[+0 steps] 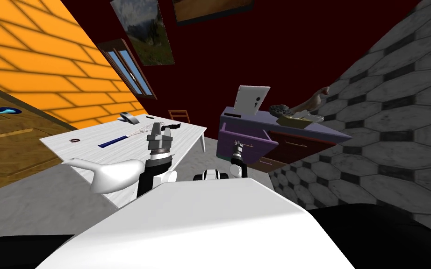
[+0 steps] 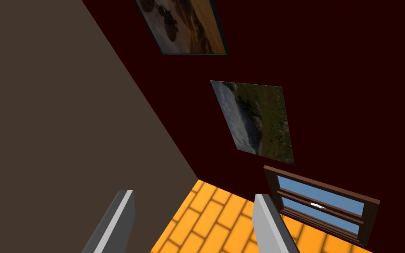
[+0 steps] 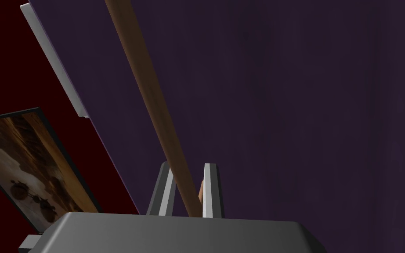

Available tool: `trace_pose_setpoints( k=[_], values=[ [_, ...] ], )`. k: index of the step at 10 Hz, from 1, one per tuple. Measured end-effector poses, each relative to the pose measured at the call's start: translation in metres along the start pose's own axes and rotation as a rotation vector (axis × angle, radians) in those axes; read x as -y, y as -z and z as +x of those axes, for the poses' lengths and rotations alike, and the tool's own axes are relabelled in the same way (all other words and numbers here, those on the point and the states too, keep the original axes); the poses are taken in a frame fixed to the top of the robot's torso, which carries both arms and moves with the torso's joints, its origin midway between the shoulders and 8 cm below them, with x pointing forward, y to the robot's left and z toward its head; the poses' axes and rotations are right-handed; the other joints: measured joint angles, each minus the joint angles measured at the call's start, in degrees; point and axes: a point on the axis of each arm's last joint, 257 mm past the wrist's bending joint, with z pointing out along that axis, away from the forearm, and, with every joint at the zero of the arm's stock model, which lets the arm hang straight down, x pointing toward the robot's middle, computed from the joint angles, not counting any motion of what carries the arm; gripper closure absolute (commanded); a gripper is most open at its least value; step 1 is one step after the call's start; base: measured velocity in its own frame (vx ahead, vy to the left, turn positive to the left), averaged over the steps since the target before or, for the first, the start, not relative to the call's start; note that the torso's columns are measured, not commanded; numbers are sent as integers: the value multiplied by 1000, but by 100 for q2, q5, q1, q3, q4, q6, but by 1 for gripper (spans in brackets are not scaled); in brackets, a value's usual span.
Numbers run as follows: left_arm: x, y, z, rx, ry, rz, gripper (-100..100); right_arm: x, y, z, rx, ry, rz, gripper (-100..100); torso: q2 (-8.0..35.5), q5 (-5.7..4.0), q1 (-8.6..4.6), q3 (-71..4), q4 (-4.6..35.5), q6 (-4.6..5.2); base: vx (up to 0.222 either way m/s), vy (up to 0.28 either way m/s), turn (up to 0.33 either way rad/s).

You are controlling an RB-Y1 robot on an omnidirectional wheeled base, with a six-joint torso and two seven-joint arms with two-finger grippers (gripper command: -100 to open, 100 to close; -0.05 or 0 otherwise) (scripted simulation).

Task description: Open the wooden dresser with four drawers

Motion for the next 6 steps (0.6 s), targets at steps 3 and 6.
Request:
trace_pose_setpoints(
  k=[3,6],
  values=[
    [0,0,0,0,0,0,0,3,3,-15,43,-13,-31,-100,-31,-10,-1,-18,-27,-6,68,30,-262],
    [0,0,0,0,0,0,0,10,8,-32,91,-22,-51,-100,9,-13,-2,8,-20,-5,51,24,-166]
  ],
)
